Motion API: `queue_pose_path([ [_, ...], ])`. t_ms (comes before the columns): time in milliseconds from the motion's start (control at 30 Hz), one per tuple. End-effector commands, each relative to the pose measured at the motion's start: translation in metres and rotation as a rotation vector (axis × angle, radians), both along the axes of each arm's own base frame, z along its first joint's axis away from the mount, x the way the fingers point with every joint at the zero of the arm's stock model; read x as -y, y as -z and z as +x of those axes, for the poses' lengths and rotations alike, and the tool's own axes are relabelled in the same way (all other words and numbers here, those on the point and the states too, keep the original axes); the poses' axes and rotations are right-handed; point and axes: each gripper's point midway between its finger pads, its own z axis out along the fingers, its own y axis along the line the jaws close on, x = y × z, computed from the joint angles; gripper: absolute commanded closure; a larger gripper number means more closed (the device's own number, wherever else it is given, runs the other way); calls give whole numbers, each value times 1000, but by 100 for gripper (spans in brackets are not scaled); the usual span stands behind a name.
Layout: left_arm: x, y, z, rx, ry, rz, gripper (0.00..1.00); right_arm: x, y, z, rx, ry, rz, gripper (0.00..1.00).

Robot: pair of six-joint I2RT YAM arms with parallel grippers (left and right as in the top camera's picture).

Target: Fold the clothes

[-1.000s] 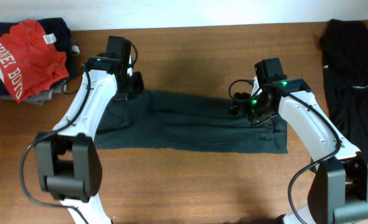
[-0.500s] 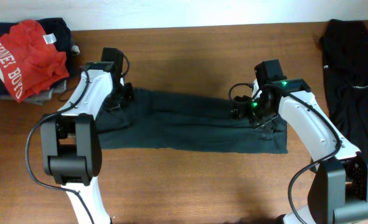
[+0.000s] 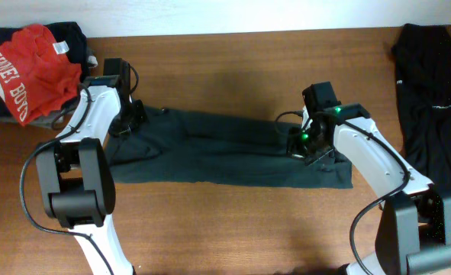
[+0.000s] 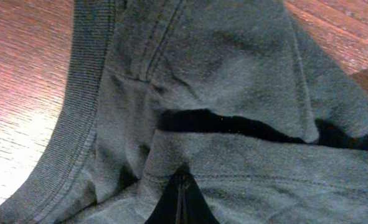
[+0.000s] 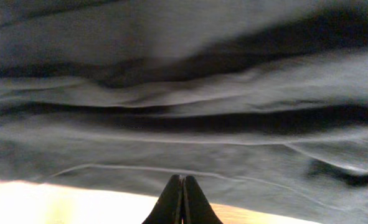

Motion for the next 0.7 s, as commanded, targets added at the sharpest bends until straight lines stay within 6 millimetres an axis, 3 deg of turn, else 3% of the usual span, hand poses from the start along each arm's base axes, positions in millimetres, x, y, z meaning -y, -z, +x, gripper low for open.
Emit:
queue_pose_path([
  [0, -2, 4, -1, -10, 17, 14, 99, 25, 18, -5, -24, 10, -153, 96],
  [333, -6, 3, 4, 13, 8, 15, 99, 30, 59, -6, -106, 13, -184, 96],
  [500, -13, 3, 5, 19, -6, 18, 99, 52, 67, -9, -146, 67, -205, 96],
  [667, -31, 3, 3, 19, -49, 19, 99, 82, 67, -12, -178, 158, -200, 96],
])
